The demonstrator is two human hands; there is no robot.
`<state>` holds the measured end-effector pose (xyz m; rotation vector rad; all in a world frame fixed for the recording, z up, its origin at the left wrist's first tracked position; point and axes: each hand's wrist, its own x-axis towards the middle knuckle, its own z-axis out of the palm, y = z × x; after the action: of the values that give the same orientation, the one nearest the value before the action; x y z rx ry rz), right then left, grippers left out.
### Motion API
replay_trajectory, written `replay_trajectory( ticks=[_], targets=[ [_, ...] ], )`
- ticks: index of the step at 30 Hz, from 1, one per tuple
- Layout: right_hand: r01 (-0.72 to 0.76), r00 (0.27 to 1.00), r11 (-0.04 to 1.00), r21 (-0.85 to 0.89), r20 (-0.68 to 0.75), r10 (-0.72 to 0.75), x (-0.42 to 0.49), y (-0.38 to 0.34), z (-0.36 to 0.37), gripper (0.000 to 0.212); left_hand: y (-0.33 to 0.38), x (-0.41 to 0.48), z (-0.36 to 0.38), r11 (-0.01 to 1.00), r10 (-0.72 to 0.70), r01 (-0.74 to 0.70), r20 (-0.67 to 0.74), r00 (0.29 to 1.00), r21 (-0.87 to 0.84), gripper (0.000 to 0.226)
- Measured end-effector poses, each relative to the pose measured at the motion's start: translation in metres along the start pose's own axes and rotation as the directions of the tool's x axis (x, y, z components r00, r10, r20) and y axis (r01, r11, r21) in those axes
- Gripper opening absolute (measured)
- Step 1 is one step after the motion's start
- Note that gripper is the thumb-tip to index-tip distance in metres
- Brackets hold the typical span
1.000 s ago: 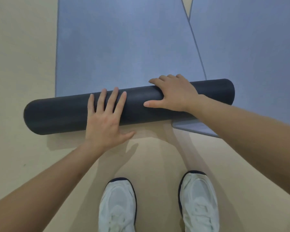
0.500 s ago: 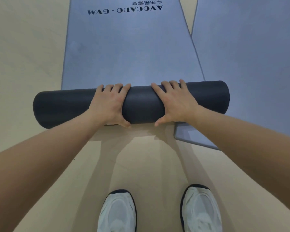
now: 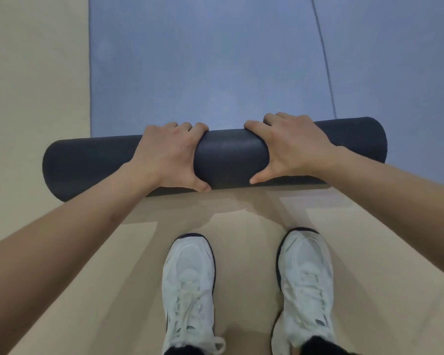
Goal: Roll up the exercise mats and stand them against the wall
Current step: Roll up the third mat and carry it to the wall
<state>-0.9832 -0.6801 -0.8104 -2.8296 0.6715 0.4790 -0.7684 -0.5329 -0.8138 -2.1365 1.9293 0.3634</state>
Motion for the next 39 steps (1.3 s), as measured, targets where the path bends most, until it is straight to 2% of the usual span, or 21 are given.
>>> replay_trajectory(
  ticks=[7, 12, 14, 15, 17, 20, 26, 29, 32, 35, 37, 39],
  targets=[
    [0.021, 0.983, 0.99, 0.141, 0.176, -0.046, -0.047, -0.02, 0.03, 0.102, 0.03, -0.049, 0.025, 0.994, 0.066, -0.051, 0.16, 0.985, -0.099, 0.108],
    [-0.022, 0.969, 0.973, 0.231, 0.243, -0.035, -0.036, -0.014, 0.039, 0.103, 0.028, -0.042, 0.027, 0.976, 0.059, -0.004, 0.244, 0.968, -0.22, 0.11],
    [-0.034, 0.953, 0.961, 0.273, 0.297, -0.051, -0.025, -0.01, 0.038, 0.102, 0.028, -0.043, 0.03, 0.968, 0.056, 0.004, 0.234, 0.971, -0.249, 0.117],
    [-0.045, 0.945, 0.952, 0.301, 0.322, -0.057, -0.021, -0.008, 0.037, 0.101, 0.029, -0.047, 0.033, 0.97, 0.062, -0.018, 0.176, 0.982, -0.243, 0.118],
    [-0.075, 0.931, 0.934, 0.349, 0.361, -0.061, -0.014, -0.004, 0.035, 0.098, 0.038, -0.064, 0.042, 0.967, 0.078, -0.082, -0.027, 0.997, -0.241, 0.111],
    [-0.106, 0.919, 0.912, 0.395, 0.39, -0.063, -0.007, -0.001, 0.033, 0.097, 0.064, -0.092, 0.063, 0.96, 0.056, -0.138, -0.313, 0.948, -0.244, 0.083],
    [-0.098, 0.926, 0.914, 0.393, 0.372, -0.06, -0.011, -0.004, 0.033, 0.098, 0.077, -0.089, 0.101, 0.987, 0.039, -0.123, -0.579, 0.815, -0.107, 0.058],
    [-0.072, 0.969, 0.957, 0.279, 0.247, 0.001, -0.023, -0.002, 0.041, 0.106, 0.076, -0.082, 0.1, 0.986, 0.01, -0.112, -0.617, 0.787, -0.127, 0.052],
    [-0.102, 0.99, 0.971, 0.216, -0.074, 0.12, -0.049, -0.008, 0.052, 0.095, 0.066, -0.066, 0.085, 0.973, -0.041, -0.098, -0.575, 0.817, -0.209, 0.05],
    [-0.095, 0.888, 0.972, 0.213, -0.424, 0.179, -0.077, -0.029, 0.073, 0.07, 0.053, -0.047, 0.066, 0.957, -0.069, -0.076, -0.474, 0.878, -0.28, 0.05],
    [-0.105, 0.846, 0.983, 0.152, -0.505, 0.169, -0.086, -0.04, 0.087, 0.068, 0.044, -0.036, 0.055, 0.945, -0.074, -0.069, -0.416, 0.907, -0.318, 0.049],
    [-0.146, 0.836, 0.986, 0.077, -0.524, 0.164, -0.086, -0.044, 0.097, 0.073, 0.036, -0.026, 0.046, 0.935, -0.082, -0.052, -0.356, 0.931, -0.351, 0.05]
  ],
)
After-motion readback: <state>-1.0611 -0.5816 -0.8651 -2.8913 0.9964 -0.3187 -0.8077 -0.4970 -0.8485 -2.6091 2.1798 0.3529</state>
